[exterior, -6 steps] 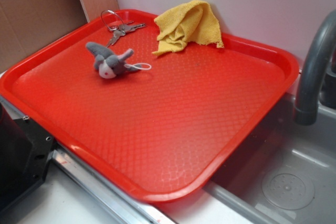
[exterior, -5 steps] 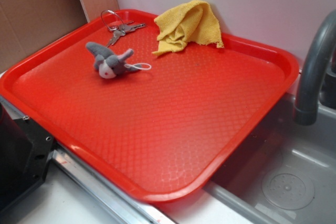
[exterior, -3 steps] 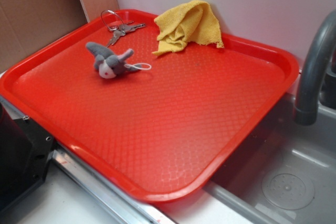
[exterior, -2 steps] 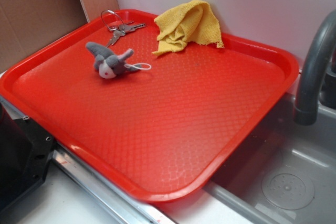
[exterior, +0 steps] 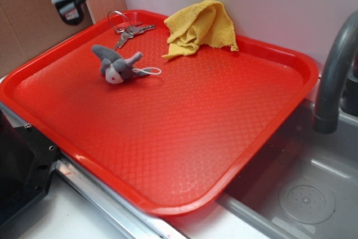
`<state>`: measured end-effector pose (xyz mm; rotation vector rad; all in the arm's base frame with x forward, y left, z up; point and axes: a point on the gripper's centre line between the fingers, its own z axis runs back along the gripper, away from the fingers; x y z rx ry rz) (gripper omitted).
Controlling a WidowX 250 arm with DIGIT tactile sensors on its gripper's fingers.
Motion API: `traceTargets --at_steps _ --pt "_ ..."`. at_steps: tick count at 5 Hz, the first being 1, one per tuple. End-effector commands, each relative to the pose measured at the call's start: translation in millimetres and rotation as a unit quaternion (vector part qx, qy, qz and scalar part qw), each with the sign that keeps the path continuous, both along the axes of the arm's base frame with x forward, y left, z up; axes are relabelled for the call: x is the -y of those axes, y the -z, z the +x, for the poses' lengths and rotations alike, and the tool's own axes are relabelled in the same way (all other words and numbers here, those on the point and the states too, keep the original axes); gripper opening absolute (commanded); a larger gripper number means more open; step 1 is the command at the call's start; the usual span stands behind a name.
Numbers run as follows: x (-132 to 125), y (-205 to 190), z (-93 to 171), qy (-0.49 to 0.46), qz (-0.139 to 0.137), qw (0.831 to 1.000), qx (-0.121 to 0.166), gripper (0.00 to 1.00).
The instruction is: Grab the silver keys.
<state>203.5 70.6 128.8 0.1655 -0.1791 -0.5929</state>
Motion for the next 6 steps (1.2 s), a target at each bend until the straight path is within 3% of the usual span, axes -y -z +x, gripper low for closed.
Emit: traceTargets --at_steps 1,3,4,5,6 --pt "13.9 -33.1 4.0 0.063 0.034 0.994 0.079 1.0" --pt "13.9 -33.1 4.0 0.063 0.034 0.994 0.079 1.0" --pt "-23.5 -2.5 40.2 0.079 0.055 0.992 0.08 1.0" --pt "-36.9 14.0 55.4 0.139 0.058 0.982 0.112 1.0" --pt "-64.4 31.3 70.8 0.14 0.05 0.982 0.114 1.0"
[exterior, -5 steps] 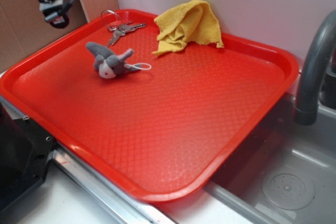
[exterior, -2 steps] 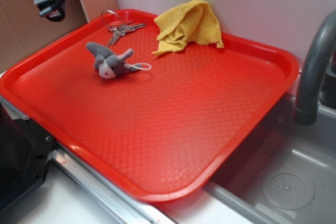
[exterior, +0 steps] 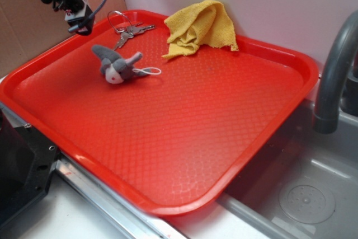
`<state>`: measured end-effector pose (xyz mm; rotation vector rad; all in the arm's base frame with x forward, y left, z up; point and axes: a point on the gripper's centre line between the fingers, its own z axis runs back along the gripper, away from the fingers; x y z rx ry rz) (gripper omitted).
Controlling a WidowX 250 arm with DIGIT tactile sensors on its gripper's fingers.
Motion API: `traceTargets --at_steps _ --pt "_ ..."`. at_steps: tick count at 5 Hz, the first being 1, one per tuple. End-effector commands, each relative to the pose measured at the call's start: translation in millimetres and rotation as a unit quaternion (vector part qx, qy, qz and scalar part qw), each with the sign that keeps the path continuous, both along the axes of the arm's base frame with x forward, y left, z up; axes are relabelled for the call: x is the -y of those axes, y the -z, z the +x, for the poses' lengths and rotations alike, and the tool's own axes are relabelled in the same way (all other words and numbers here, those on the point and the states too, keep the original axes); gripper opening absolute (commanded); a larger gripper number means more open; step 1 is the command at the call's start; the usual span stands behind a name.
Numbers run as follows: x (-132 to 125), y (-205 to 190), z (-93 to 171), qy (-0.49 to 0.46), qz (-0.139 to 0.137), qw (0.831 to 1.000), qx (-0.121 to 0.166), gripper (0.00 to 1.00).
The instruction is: Grab the silver keys.
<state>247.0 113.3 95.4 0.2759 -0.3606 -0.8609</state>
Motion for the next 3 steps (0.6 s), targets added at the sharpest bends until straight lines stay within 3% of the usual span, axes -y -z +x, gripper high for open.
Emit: traceTargets --at_steps 1,2,3 --pt "-42.7 11.1 47.6 0.009 0.012 1.0 0.019 1.0" --pt "-50.3 12.8 59.3 0.01 0.015 1.0 0.019 1.0" --pt "-46.0 29.8 74.6 0.008 -0.018 1.0 0.003 1.0"
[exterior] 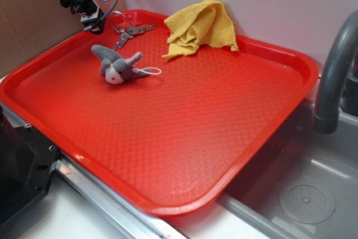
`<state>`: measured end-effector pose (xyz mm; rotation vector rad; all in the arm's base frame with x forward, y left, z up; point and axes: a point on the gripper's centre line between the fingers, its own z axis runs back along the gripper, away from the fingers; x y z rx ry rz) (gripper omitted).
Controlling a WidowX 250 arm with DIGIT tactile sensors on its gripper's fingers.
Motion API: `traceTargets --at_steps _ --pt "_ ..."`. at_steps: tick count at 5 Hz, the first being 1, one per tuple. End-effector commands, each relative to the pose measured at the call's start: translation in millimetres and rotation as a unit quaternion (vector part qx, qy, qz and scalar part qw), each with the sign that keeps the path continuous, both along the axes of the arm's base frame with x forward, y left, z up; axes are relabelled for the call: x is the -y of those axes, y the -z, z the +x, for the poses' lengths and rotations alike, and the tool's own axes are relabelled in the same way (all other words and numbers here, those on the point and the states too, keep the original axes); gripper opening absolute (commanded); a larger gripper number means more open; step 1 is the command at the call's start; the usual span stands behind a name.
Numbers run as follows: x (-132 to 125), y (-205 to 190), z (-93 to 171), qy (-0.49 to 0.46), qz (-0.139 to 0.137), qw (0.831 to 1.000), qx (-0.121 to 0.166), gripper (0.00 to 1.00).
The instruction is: Grab the silver keys.
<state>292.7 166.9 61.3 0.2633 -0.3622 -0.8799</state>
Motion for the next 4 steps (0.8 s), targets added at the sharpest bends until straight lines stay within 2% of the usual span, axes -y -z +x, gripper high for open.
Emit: traceTargets --at_steps 1,2,4 --pt "20.6 18.1 31.0 -0.003 -0.023 0.999 -0.023 1.0" --pt "32.2 30.2 29.4 0.007 -0.041 0.999 -0.032 0.0" --pt "53.5 30.1 21.3 0.004 -0.033 0.999 -0.036 0.0"
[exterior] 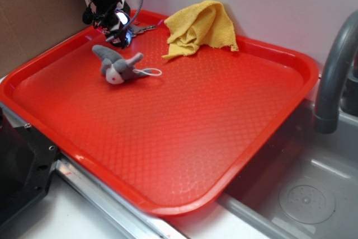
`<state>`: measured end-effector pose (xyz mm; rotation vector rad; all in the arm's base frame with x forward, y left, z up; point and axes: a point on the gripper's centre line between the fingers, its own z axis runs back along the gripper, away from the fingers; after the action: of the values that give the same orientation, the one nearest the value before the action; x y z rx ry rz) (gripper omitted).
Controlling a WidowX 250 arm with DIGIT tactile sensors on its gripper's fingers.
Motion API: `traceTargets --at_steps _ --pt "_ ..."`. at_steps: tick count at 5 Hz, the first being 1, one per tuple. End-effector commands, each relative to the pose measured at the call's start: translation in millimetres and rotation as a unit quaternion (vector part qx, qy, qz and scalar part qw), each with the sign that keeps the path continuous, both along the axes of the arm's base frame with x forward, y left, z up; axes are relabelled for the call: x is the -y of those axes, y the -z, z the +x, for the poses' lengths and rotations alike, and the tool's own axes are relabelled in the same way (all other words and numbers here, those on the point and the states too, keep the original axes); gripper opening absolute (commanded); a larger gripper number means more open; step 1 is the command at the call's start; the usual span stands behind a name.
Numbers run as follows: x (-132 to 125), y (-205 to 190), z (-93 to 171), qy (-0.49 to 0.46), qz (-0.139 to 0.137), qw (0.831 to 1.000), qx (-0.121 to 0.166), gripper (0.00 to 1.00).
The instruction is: Grab the silver keys.
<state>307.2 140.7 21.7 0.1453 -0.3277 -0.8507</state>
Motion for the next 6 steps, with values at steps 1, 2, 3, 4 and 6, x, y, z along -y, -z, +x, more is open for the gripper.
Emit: traceTargets --at_steps 1,2,3,4,6 --pt "32.0 -15.2 -3.0 -0.007 0.002 1.0 0.014 0.0" --pt "34.4 -33.2 -23.4 -0.028 -0.002 0.998 0.052 0.0" --pt "54.7 -72.2 -49.3 -0.067 0.003 0.995 0.071 0.0" --pt "68.3 -113.4 -66.9 -0.148 -0.028 0.988 0.04 0.0" --pt "55.6 -150.3 -86.2 -0.341 -0.137 0.926 -0.087 0.0"
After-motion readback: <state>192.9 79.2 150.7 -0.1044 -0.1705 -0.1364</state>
